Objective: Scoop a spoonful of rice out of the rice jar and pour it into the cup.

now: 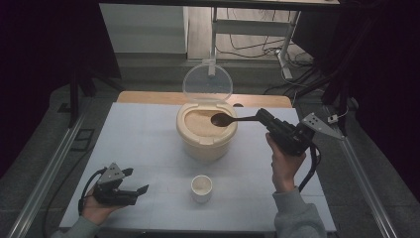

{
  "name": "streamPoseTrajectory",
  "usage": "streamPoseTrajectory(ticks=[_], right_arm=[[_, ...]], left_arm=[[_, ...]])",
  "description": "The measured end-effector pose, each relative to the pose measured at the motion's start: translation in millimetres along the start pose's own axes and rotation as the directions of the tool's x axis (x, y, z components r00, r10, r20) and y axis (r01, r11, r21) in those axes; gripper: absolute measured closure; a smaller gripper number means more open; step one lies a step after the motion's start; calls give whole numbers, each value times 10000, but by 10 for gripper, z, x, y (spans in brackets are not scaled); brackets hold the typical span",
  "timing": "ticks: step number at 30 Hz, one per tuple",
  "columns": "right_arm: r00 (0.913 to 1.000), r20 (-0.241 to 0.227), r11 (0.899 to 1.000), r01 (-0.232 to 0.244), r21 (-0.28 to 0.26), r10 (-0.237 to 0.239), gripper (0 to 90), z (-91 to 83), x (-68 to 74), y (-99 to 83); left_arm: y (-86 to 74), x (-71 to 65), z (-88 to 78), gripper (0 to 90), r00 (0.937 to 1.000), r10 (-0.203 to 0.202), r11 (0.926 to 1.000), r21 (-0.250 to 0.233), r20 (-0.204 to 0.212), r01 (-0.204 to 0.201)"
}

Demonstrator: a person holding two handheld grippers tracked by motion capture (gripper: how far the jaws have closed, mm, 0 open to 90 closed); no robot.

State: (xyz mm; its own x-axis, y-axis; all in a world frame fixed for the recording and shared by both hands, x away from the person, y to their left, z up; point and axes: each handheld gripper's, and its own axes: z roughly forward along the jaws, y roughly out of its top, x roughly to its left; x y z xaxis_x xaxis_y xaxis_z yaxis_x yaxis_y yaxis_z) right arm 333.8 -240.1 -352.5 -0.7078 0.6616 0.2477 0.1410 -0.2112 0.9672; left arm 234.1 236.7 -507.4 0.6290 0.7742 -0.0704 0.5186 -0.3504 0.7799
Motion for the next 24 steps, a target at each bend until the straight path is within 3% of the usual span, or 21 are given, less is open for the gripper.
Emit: streamPoseTrajectory(ticks=[5, 14, 20, 21, 22, 24], right_arm=[[9994, 343, 9999, 107, 78, -109, 832, 52, -45, 37], [9919, 1031, 9948, 662, 776, -741, 832, 215, -71, 85], [9774, 1424, 9801, 1356, 1447, -1563, 832, 347, -23, 79], [9711, 1506, 9726, 1590, 1698, -1850, 832, 397, 5, 70], [9711, 1506, 9726, 1590, 1698, -1850, 832, 397, 5, 70], [9628, 1536, 9615, 1903, 1983, -2222, 832, 443, 35, 64]], left_arm=[[-3, -4, 18, 162, 10000, 27, 9999, 122, 73, -28], [-9, 3, 25, 163, 10000, 43, 9998, 202, 90, -45], [-9, -1, 33, 165, 9999, 86, 9996, 250, 95, -89], [-9, -2, 33, 165, 9999, 79, 9996, 258, 97, -82], [-9, 0, 33, 165, 9999, 102, 9996, 260, 88, -104], [-10, 2, 33, 166, 9999, 94, 9996, 259, 96, -96]])
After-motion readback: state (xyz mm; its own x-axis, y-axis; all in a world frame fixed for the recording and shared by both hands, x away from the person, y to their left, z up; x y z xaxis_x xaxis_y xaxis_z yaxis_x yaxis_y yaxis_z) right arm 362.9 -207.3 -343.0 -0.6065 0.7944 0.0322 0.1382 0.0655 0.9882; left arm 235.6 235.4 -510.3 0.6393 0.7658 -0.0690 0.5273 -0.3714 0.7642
